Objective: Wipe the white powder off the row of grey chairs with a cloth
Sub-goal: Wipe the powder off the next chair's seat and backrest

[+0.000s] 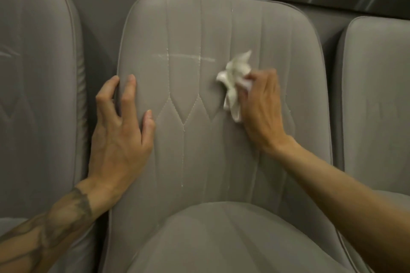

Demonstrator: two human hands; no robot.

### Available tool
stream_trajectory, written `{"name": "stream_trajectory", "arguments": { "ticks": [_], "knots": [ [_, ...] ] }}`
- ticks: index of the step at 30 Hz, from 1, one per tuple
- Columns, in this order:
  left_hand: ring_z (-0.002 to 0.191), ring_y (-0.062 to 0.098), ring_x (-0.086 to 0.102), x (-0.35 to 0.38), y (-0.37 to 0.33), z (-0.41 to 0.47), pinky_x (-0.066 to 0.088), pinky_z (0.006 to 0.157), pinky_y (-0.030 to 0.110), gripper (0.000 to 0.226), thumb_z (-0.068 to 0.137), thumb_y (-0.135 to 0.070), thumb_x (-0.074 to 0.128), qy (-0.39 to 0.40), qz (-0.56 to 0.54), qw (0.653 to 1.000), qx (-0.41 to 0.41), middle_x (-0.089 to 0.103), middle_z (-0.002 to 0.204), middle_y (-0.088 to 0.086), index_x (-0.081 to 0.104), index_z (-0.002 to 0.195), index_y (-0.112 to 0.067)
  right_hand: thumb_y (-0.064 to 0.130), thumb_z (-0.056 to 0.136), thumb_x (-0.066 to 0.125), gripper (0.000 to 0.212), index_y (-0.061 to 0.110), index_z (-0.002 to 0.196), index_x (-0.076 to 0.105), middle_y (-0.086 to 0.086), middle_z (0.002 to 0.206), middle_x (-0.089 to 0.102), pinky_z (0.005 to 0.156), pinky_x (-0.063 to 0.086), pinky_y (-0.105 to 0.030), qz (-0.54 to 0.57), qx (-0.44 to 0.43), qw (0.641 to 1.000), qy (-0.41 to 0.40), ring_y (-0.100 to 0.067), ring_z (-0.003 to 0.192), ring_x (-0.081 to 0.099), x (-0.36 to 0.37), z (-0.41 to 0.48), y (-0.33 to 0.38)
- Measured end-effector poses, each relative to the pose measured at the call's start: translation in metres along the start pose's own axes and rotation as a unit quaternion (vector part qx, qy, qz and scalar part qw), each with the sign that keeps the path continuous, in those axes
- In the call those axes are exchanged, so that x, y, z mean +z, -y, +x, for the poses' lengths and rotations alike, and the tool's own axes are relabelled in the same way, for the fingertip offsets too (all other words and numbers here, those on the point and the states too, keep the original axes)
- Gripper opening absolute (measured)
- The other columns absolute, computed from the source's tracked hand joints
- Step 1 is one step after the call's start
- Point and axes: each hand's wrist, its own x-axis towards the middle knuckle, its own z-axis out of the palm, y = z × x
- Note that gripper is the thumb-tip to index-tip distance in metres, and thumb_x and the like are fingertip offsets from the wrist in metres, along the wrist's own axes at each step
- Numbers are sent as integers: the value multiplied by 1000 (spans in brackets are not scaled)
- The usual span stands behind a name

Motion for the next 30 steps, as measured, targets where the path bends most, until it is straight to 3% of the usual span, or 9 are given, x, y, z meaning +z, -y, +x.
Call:
{"name": "stream_trajectory", "arguments": {
  "ticks": [2,7,12,15,17,21,27,30],
  "knots": [
    [140,42,37,0,0,0,46,109,51,66,101,-20,59,-1,-2,1000,-1,29,154,28,31,159,-6,27,101,52,28,2,113,52,-14,108,48,83,44,-38,53,44,996,-54,-25,93,49,2,14,14],
    [140,41,38,-2,0,0,46,108,48,66,101,-21,58,1,-2,1000,-2,28,155,27,30,159,-6,27,99,56,26,3,109,54,-14,99,51,75,46,-45,45,-70,994,67,-28,86,50,15,-58,31],
    [141,42,39,0,0,1,46,111,49,66,101,-20,59,-4,6,1000,1,30,154,27,31,159,-5,25,99,57,28,0,112,55,-18,106,53,84,41,-35,46,-55,997,-36,-28,96,49,11,43,27],
    [140,41,39,-1,-1,0,45,112,48,65,101,-20,59,-3,11,1000,1,30,154,27,31,159,-5,30,99,53,33,0,112,55,-18,109,54,85,45,-40,64,33,990,-119,-30,97,54,16,83,38],
    [141,41,39,-1,-1,1,45,112,48,65,101,-20,58,-2,12,1000,4,29,155,27,31,159,-5,30,100,52,33,-1,112,55,-19,107,55,83,46,-44,61,33,991,-112,-32,95,54,24,60,49],
    [140,42,41,-3,0,1,47,110,49,65,101,-21,57,2,6,1000,0,29,155,27,31,159,-5,23,98,58,25,0,109,56,-16,102,52,81,45,-46,54,-60,997,-7,-33,92,52,25,6,51],
    [139,43,41,-1,-1,1,47,108,51,66,100,-21,59,4,0,1000,-9,29,155,26,32,159,-6,31,99,52,32,2,111,56,-16,109,57,85,45,-42,50,36,990,-127,-30,97,55,17,104,44],
    [139,43,42,-1,-1,-1,46,109,51,66,100,-20,58,1,-1,1000,-3,29,155,26,32,159,-6,27,100,54,29,0,110,58,-18,104,57,82,46,-45,66,-1,991,-113,-33,93,55,31,68,61]
  ]
}}
